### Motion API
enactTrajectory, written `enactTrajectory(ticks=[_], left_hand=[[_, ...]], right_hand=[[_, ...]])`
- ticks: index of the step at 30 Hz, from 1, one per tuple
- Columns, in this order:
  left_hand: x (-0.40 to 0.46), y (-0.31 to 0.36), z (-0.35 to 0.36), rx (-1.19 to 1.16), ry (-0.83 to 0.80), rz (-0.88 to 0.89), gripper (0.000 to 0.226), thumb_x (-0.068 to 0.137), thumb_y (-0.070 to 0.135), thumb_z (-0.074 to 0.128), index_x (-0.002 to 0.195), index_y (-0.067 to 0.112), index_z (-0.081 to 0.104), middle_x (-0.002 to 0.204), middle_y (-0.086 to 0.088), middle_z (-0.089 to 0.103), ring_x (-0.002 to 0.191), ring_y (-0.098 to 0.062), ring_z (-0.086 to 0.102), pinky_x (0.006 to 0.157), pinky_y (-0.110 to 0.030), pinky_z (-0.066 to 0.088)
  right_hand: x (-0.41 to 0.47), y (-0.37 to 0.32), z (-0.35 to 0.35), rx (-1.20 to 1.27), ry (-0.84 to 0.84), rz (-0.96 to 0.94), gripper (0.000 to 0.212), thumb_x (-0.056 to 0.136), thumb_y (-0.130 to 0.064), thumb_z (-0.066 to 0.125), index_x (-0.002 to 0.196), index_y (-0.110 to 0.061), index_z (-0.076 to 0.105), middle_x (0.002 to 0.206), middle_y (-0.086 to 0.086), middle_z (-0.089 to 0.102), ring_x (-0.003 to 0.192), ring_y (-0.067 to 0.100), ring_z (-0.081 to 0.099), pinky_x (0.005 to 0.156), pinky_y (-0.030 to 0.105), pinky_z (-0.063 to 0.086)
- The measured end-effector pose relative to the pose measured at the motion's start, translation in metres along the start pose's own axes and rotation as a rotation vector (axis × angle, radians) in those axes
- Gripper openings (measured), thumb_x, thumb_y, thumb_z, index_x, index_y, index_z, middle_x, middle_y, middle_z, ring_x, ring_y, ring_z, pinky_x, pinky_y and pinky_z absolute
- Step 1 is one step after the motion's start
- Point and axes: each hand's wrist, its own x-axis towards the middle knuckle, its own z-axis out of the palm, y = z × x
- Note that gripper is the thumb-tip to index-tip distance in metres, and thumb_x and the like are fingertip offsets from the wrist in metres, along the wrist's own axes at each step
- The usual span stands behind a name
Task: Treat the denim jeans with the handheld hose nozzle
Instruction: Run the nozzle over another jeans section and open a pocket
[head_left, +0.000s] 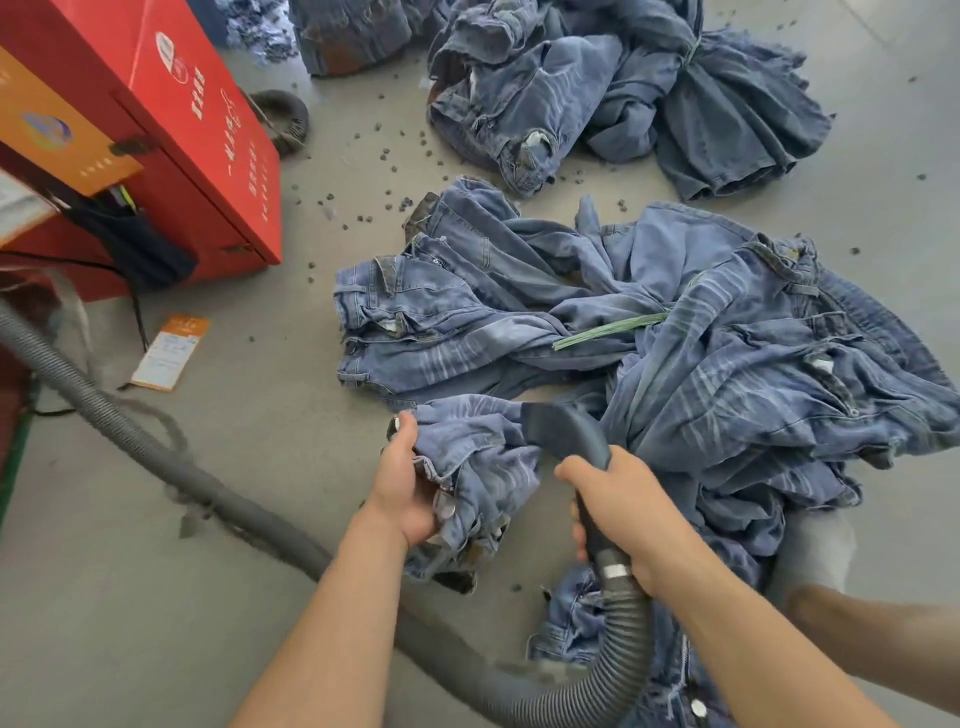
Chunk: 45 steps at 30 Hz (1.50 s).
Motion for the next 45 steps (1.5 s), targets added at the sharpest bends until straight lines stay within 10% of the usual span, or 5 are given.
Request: enactTrajectory(ticks=[6, 10, 16, 24, 45], left_hand=[[-0.005, 0.006, -0.044, 0.012, 0.371, -0.185, 0.102, 0.082, 0.094, 0.03, 0.139, 0.014, 0.058, 0.122, -0.022, 0.072, 0.114, -0.044, 0.064, 0.086, -0.063, 0.053], [-0.033, -0.028, -0.071, 0.358, 0.333, -0.444, 0.119, 0.065, 0.06, 0.091, 0.16, 0.02, 0.032, 0.165, -0.019, 0.03, 0.149, -0.037, 0.037, 0.113, -0.052, 0.043], [-0.036, -0.044, -0.079, 0.891, 0.387, -0.334, 0.039, 0.088, 0.026, 0.082, 0.113, -0.001, 0.069, 0.112, -0.012, 0.071, 0.105, -0.029, 0.066, 0.096, -0.036, 0.048], [-0.068, 0.025, -0.013, 0.371, 0.1, 0.119, 0.048, 0.096, 0.03, 0.064, 0.137, 0.004, 0.061, 0.129, -0.023, 0.069, 0.113, -0.037, 0.07, 0.099, -0.058, 0.055], [-0.075, -0.003, 0.015, 0.033, -0.147, 0.14, 0.038, 0.109, 0.018, 0.04, 0.122, -0.003, 0.069, 0.125, -0.027, 0.069, 0.113, -0.035, 0.07, 0.093, -0.048, 0.059]], right_hand=[[-0.037, 0.014, -0.029, 0.125, 0.013, 0.049, 0.02, 0.093, -0.022, 0.066, 0.097, -0.014, 0.048, 0.061, 0.01, 0.054, 0.045, 0.025, 0.05, 0.048, 0.035, 0.049], [-0.05, 0.024, -0.032, 0.109, -0.02, 0.123, 0.019, 0.095, -0.022, 0.066, 0.099, -0.013, 0.049, 0.063, 0.011, 0.054, 0.044, 0.025, 0.048, 0.047, 0.034, 0.048], [-0.065, 0.03, -0.029, 0.085, -0.028, 0.138, 0.019, 0.094, -0.022, 0.066, 0.1, -0.012, 0.051, 0.066, 0.014, 0.054, 0.046, 0.025, 0.049, 0.048, 0.035, 0.049], [-0.089, 0.007, -0.025, 0.095, -0.065, 0.065, 0.02, 0.094, -0.021, 0.067, 0.102, -0.012, 0.051, 0.065, 0.015, 0.053, 0.044, 0.025, 0.047, 0.045, 0.033, 0.048], [-0.105, 0.002, 0.045, -0.611, 0.041, -0.263, 0.022, 0.095, -0.044, 0.058, 0.097, -0.029, 0.043, 0.076, 0.003, 0.067, 0.063, 0.026, 0.068, 0.058, 0.036, 0.051]])
